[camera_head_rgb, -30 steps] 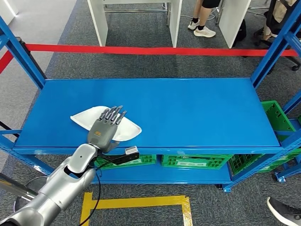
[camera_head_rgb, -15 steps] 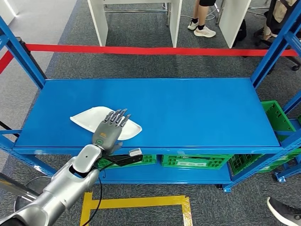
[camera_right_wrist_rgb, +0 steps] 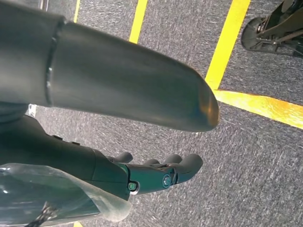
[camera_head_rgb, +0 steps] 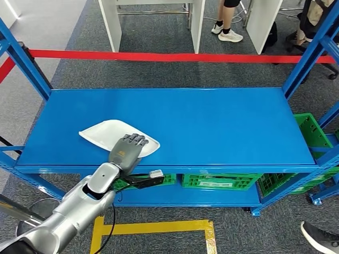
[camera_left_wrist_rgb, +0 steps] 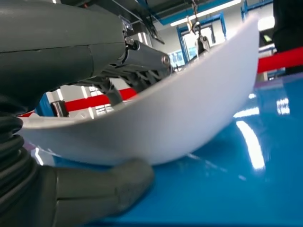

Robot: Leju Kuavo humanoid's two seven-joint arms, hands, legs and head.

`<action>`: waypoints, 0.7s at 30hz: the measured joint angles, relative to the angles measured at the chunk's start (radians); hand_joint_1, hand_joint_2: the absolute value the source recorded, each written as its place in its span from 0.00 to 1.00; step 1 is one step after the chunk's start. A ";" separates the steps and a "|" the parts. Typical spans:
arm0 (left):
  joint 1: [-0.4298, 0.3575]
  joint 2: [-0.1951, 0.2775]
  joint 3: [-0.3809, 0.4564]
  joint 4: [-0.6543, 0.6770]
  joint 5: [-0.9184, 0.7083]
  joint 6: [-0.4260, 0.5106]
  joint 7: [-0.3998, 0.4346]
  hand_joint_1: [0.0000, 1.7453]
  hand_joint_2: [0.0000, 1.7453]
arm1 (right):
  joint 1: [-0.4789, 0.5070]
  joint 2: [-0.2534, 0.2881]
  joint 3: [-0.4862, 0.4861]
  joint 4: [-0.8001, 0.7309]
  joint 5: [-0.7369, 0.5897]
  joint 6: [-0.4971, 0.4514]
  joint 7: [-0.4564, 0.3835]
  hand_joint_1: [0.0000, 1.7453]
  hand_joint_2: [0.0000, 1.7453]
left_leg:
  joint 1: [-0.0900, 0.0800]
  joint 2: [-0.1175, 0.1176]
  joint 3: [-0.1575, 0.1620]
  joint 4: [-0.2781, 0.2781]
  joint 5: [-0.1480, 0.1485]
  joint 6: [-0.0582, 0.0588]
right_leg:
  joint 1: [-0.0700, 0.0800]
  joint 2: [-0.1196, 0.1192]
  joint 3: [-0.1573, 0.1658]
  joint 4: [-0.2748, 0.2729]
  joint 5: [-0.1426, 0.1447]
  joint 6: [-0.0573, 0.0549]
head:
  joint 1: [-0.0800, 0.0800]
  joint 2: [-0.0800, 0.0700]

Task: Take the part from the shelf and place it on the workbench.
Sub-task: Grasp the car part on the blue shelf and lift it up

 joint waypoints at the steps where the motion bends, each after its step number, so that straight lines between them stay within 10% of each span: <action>1: -0.001 -0.001 -0.001 0.004 0.000 -0.005 0.002 1.00 1.00 | 0.000 0.000 0.000 0.000 -0.003 0.000 0.002 0.00 0.00 | 0.000 0.000 0.000 0.000 0.000 0.000 | 0.000 0.000 0.000 0.000 0.000 0.000 | 0.000 0.000; 21: -0.034 -0.008 -0.009 0.035 0.031 -0.074 0.011 1.00 1.00 | 0.029 0.000 0.027 -0.036 -0.060 0.010 0.038 0.00 0.00 | 0.000 0.000 0.000 0.000 0.000 0.000 | 0.000 0.000 0.000 0.000 0.000 0.000 | 0.000 0.000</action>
